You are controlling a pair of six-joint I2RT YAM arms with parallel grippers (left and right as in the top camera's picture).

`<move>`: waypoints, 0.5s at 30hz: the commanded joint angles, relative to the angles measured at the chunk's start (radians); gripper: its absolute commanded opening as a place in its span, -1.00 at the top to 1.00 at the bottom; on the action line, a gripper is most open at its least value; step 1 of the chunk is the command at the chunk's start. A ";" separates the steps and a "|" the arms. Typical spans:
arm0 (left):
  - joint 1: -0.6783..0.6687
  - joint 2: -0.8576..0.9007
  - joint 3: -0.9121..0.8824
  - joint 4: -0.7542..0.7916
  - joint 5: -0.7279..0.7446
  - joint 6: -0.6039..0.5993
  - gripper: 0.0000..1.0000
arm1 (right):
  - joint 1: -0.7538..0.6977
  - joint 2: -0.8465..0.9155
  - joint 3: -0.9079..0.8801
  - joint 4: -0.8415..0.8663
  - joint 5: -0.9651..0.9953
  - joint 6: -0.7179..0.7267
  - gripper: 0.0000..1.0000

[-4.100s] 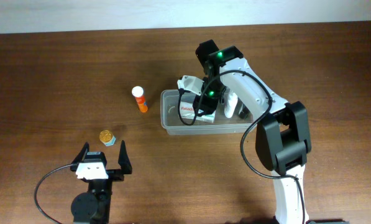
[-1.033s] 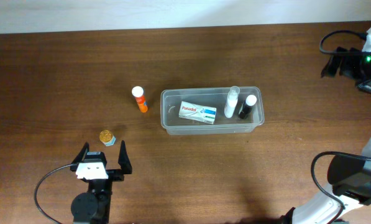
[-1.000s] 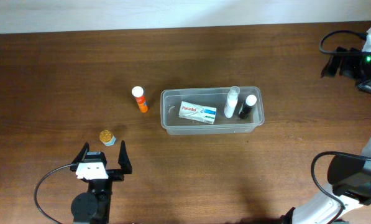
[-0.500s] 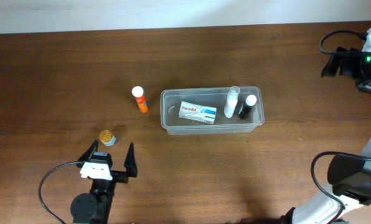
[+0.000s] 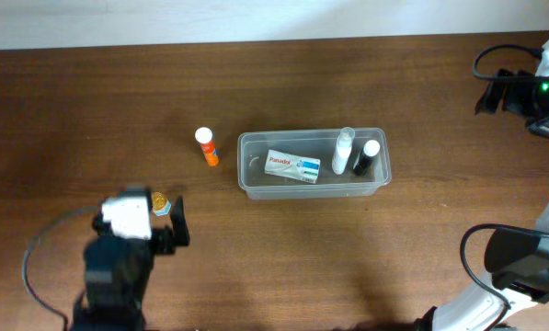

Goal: Pack container
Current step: 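Move the left gripper over the small gold-capped jar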

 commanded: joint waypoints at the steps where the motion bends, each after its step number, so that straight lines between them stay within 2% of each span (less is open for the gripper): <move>1: 0.016 0.258 0.152 -0.084 -0.019 0.043 -0.99 | -0.002 -0.008 -0.005 0.000 0.010 0.005 -0.97; 5: 0.016 0.504 0.296 -0.212 0.009 0.043 -0.99 | -0.002 -0.008 -0.005 0.000 0.010 0.005 -0.97; 8: 0.027 0.627 0.357 -0.266 0.013 0.040 -0.99 | -0.002 -0.008 -0.005 0.000 0.010 0.005 -0.96; 15: 0.171 0.771 0.370 -0.276 0.056 0.035 -0.99 | -0.002 -0.008 -0.005 0.000 0.010 0.005 -0.97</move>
